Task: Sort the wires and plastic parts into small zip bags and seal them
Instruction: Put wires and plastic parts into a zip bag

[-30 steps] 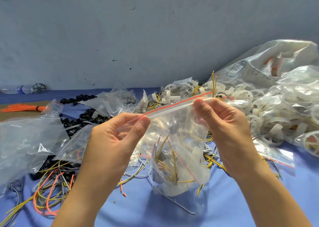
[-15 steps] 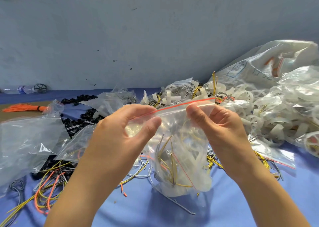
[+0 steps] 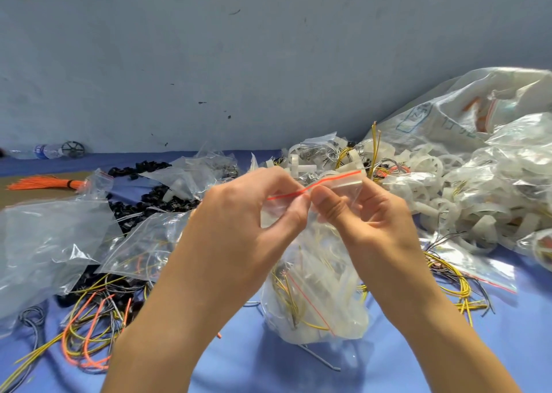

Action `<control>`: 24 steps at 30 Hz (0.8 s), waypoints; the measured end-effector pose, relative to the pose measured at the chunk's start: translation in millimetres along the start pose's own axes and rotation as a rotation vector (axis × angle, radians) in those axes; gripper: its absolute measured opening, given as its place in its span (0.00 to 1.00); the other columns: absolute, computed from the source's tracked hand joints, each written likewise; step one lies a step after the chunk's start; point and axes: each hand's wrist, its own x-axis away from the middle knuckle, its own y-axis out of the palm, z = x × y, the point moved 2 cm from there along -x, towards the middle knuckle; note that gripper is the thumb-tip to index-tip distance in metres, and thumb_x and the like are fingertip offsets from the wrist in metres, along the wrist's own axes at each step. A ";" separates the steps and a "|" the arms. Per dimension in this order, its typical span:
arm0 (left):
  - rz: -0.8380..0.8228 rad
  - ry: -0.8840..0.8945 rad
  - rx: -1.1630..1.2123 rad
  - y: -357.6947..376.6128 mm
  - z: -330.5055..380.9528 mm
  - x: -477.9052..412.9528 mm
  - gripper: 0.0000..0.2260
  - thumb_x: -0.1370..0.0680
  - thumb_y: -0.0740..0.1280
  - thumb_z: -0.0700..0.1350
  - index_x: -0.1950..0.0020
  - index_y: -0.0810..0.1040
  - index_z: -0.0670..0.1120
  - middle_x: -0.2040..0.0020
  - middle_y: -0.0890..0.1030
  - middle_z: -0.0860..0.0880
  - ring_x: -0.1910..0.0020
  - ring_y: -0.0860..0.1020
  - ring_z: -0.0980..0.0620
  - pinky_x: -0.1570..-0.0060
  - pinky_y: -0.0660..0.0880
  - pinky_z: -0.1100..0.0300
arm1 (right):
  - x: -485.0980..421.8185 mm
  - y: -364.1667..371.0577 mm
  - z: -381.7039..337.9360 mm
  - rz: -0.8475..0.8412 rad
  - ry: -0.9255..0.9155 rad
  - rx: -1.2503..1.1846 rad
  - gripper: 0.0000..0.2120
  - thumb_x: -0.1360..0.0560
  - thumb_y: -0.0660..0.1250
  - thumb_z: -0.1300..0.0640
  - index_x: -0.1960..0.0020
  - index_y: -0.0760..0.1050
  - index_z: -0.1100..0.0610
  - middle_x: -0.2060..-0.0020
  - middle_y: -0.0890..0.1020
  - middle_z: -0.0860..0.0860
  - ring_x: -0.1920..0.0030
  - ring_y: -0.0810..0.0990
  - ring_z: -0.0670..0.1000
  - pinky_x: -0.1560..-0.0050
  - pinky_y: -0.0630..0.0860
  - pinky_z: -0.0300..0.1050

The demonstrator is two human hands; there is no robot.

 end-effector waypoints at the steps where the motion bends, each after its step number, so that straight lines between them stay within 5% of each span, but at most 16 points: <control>1: 0.012 -0.005 -0.003 0.9 -0.9 0.7 0.07 0.24 0.67 0.54 0.58 0.79 0.52 0.61 0.81 0.59 0.57 0.79 0.65 0.59 0.70 0.72 | 0.9 3.2 1.4 0.024 0.012 0.001 0.04 0.26 0.69 0.51 0.54 0.82 0.50 0.59 0.85 0.51 0.57 0.82 0.55 0.51 0.78 0.49; 5: 0.052 -0.007 -0.042 4.3 -1.8 4.4 0.09 0.24 0.65 0.57 0.58 0.77 0.53 0.60 0.81 0.59 0.56 0.79 0.63 0.58 0.72 0.61 | 1.7 7.6 3.4 0.121 0.038 -0.050 0.04 0.26 0.68 0.52 0.57 0.81 0.48 0.65 0.83 0.45 0.64 0.79 0.44 0.60 0.74 0.33; 9: 0.043 0.015 -0.049 4.8 -2.3 6.6 0.08 0.24 0.64 0.56 0.58 0.76 0.53 0.60 0.80 0.60 0.56 0.79 0.61 0.57 0.72 0.57 | -3.1 -6.4 6.0 0.256 0.075 -0.037 0.06 0.25 0.70 0.52 0.61 0.81 0.47 0.70 0.80 0.44 0.68 0.75 0.42 0.66 0.72 0.32; 19: 0.060 -0.156 0.205 -7.6 -20.4 16.4 0.06 0.26 0.68 0.57 0.58 0.79 0.55 0.62 0.82 0.60 0.58 0.80 0.63 0.59 0.69 0.77 | -11.3 -35.8 3.5 0.323 0.155 -0.082 0.08 0.27 0.70 0.50 0.64 0.82 0.47 0.68 0.81 0.44 0.66 0.78 0.44 0.54 0.73 0.42; 24: 0.107 -0.308 0.444 -3.1 -40.2 18.3 0.08 0.29 0.69 0.59 0.57 0.82 0.56 0.63 0.84 0.50 0.64 0.79 0.51 0.58 0.75 0.58 | -9.4 -35.1 7.2 0.157 0.209 -0.167 0.07 0.31 0.70 0.48 0.64 0.82 0.50 0.64 0.83 0.47 0.65 0.81 0.46 0.60 0.77 0.38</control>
